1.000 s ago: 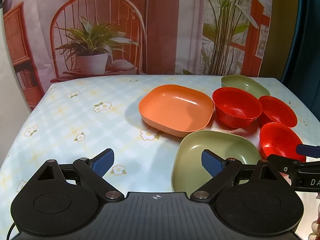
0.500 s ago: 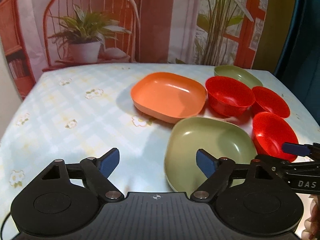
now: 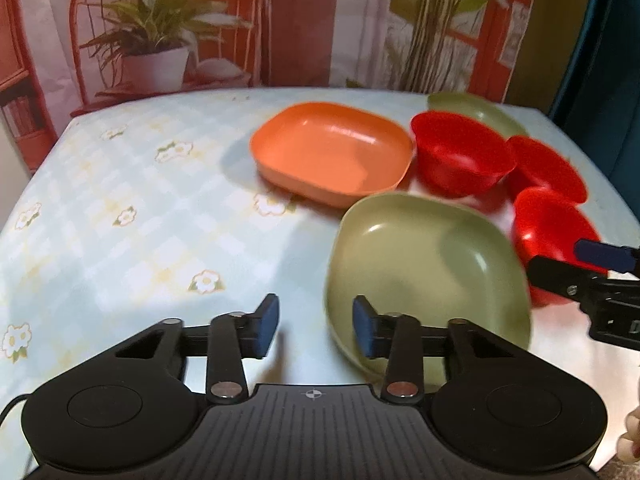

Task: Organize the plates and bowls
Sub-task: 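Move the left tool toward the olive-green plate and open its fingers, then close the left tool on the rim of the olive-green plate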

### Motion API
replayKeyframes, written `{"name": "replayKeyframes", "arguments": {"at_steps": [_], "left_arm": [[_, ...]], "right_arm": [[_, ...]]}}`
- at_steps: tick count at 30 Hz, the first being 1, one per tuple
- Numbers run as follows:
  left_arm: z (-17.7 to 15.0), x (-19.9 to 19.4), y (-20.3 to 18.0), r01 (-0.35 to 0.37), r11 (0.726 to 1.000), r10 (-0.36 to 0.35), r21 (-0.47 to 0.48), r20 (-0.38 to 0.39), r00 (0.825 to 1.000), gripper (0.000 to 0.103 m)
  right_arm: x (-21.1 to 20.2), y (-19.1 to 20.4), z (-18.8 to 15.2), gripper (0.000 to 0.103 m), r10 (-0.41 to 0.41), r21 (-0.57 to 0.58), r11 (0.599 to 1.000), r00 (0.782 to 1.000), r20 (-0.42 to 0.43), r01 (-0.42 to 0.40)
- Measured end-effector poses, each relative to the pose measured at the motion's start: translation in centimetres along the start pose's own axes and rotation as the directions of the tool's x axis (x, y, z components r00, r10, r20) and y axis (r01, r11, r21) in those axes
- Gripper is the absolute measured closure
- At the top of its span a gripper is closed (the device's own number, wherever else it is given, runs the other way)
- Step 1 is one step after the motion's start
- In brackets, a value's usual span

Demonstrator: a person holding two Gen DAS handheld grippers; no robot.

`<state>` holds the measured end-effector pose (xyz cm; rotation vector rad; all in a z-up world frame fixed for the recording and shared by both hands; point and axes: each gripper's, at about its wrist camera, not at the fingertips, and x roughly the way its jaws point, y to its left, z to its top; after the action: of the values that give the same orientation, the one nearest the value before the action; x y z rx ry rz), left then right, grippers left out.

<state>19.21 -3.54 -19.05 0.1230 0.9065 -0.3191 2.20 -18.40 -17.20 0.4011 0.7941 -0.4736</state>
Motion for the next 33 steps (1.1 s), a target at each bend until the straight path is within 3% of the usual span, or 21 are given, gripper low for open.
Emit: {"name": "replayKeyframes", "arguments": {"at_steps": [4,6,22,26,30,32,33], "left_arm": [[-0.3,0.3,0.6,0.03,0.999,-0.031,-0.032,-0.018,0.999,0.08],[-0.5,0.2,0.7,0.025,0.999,-0.025,-0.038,-0.015,1.0,0.084],[-1.3,0.5,1.3,-0.003,0.997,0.0,-0.079,-0.037,0.999,0.084],[-1.4,0.4,1.5,0.011,0.997,-0.014,-0.082,-0.036,0.999,0.084],[-1.5,0.5,1.9,0.02,0.996,-0.023,-0.087,-0.036,0.999,0.084],[-1.5,0.5,2.0,0.025,0.996,-0.029,-0.09,-0.035,0.999,0.084],[-1.5,0.5,2.0,0.028,0.995,-0.032,-0.092,-0.035,0.999,0.084]], "right_arm": [[0.2,0.3,0.0,0.029,0.011,-0.01,1.0,1.0,-0.008,-0.011],[0.2,0.5,0.2,0.03,0.013,-0.02,1.0,1.0,-0.005,-0.013],[1.2,2.7,1.9,0.05,0.059,-0.124,0.991,0.998,0.013,-0.057],[2.7,2.7,3.1,0.068,0.084,-0.126,0.988,0.996,-0.021,-0.086],[4.2,2.7,3.6,0.078,0.098,-0.138,0.985,0.994,-0.058,-0.105],[4.9,2.7,3.7,0.098,0.109,-0.139,0.983,0.991,-0.08,-0.119],[5.1,2.6,3.8,0.098,0.112,-0.137,0.983,0.989,-0.092,-0.124]]}}
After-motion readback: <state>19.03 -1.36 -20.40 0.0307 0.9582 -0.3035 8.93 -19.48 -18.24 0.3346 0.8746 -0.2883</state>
